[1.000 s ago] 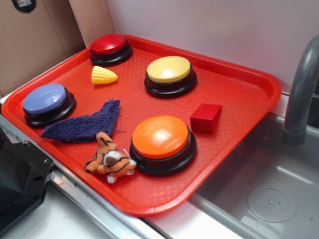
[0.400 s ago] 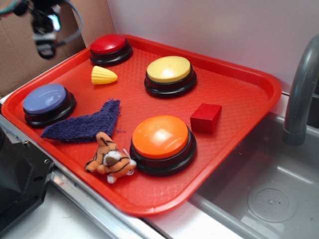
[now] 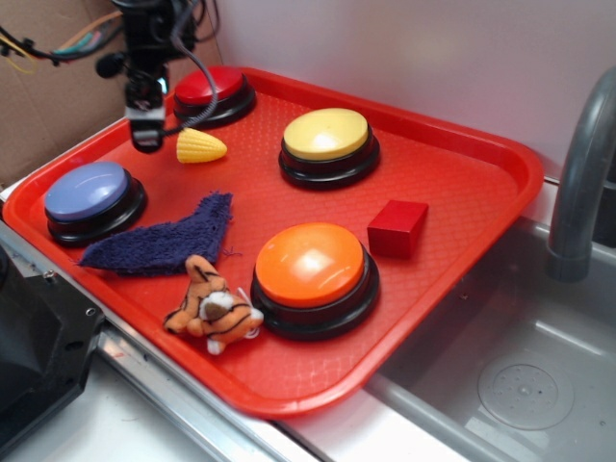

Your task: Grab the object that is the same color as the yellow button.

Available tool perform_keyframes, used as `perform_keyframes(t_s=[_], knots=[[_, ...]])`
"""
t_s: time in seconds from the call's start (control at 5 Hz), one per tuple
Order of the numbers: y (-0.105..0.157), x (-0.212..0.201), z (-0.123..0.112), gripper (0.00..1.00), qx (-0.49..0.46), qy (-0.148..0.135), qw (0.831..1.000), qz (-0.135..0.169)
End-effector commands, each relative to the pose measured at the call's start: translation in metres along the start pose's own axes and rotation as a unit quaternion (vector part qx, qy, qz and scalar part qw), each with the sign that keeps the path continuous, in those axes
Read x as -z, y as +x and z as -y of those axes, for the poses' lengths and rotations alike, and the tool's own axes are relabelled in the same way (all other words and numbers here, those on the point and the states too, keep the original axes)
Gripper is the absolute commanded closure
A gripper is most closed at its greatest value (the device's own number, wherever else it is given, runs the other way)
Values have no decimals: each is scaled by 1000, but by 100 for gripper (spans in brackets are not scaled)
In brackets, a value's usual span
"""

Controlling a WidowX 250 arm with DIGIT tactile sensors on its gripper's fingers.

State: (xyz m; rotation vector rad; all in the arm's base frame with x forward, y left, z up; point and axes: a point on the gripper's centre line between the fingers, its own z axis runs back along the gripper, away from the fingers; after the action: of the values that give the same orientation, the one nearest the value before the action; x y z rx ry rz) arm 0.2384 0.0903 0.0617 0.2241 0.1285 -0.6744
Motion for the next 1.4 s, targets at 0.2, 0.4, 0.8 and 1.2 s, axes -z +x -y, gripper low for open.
perform_keyframes(t_s=[0.2, 0.4, 0.8, 1.2], knots=[[37, 14, -5, 0, 19, 8, 1000, -5], [35, 18, 1, 0, 21, -37, 999, 1], [35, 41, 6, 100, 5, -36, 999, -26], [23, -6, 9, 100, -141, -20, 990, 5]])
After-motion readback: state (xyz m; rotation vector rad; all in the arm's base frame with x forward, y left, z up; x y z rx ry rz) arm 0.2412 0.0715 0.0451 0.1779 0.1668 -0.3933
